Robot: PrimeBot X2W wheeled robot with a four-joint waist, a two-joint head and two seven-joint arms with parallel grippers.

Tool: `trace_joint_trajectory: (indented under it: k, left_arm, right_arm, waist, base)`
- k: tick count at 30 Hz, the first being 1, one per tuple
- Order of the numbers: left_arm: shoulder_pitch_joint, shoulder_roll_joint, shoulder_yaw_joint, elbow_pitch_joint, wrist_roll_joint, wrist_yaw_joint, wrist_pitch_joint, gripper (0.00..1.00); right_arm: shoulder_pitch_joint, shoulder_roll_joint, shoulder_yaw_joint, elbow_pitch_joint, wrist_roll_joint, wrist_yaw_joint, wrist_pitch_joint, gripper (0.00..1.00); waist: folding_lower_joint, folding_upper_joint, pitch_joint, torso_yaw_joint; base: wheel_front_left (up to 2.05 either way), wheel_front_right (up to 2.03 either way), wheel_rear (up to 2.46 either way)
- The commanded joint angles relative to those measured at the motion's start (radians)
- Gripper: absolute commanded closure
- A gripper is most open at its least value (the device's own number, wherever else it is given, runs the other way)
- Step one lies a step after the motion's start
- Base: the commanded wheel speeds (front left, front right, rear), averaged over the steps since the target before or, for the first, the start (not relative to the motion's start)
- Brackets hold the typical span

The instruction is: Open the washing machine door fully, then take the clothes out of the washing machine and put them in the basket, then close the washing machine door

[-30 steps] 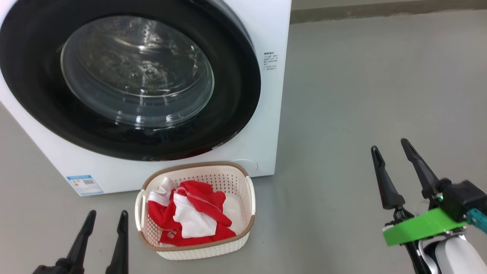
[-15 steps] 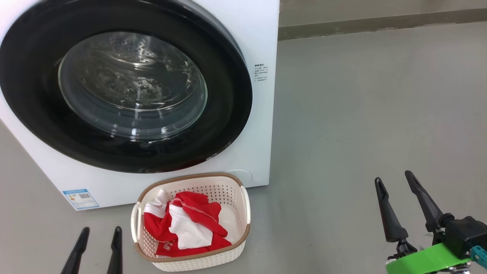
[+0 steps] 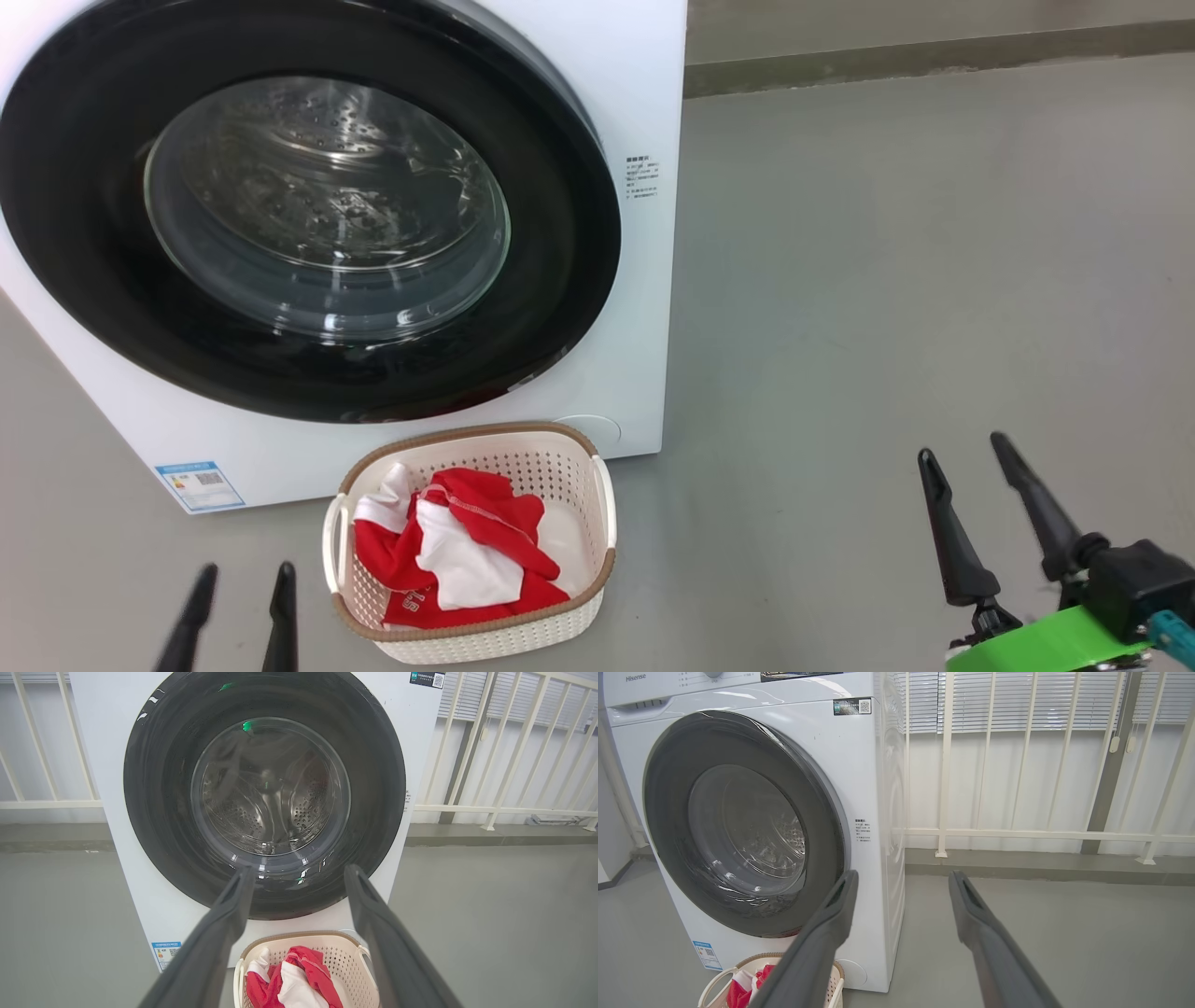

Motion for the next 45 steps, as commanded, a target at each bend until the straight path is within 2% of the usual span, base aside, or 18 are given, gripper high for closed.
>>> trace_joint_trajectory:
  k: [1, 7, 11, 16, 45]
  left_arm:
    - [0.000, -0.001, 0.000, 0.003, 0.010, 0.000, 0.000, 1.00]
    - [-0.005, -0.019, -0.005, 0.052, -0.023, 0.001, 0.017, 1.00]
    - [-0.012, -0.020, -0.004, 0.056, -0.067, 0.001, 0.029, 1.00]
    - [-0.022, -0.022, -0.004, 0.062, -0.122, 0.001, 0.042, 1.00]
    - [-0.081, -0.029, 0.001, 0.099, -0.439, -0.001, 0.125, 1.00]
  right_arm:
    - [0.000, 0.001, 0.000, 0.003, 0.001, 0.000, 0.000, 1.00]
    - [0.005, 0.015, 0.002, 0.050, 0.033, 0.000, 0.009, 1.00]
    - [0.001, 0.015, 0.000, 0.053, 0.079, 0.000, 0.020, 1.00]
    - [-0.007, 0.015, -0.002, 0.059, 0.135, 0.000, 0.034, 1.00]
    - [-0.049, 0.017, -0.019, 0.090, 0.456, 0.000, 0.113, 1.00]
  waist:
    - [0.0000, 0.0000, 0.000, 0.001]
    - [0.0002, 0.0000, 0.001, 0.002]
    - [0.0022, 0.0000, 0.000, 0.002]
    - [0.0001, 0.0000, 0.004, 0.003]
    - [0.0000, 0.0000, 0.015, 0.007]
  base:
    - [0.00, 0.00, 0.00]
    - [0.00, 0.00, 0.00]
    - [0.00, 0.00, 0.00]
    - [0.00, 0.00, 0.00]
    - [0.00, 0.00, 0.00]
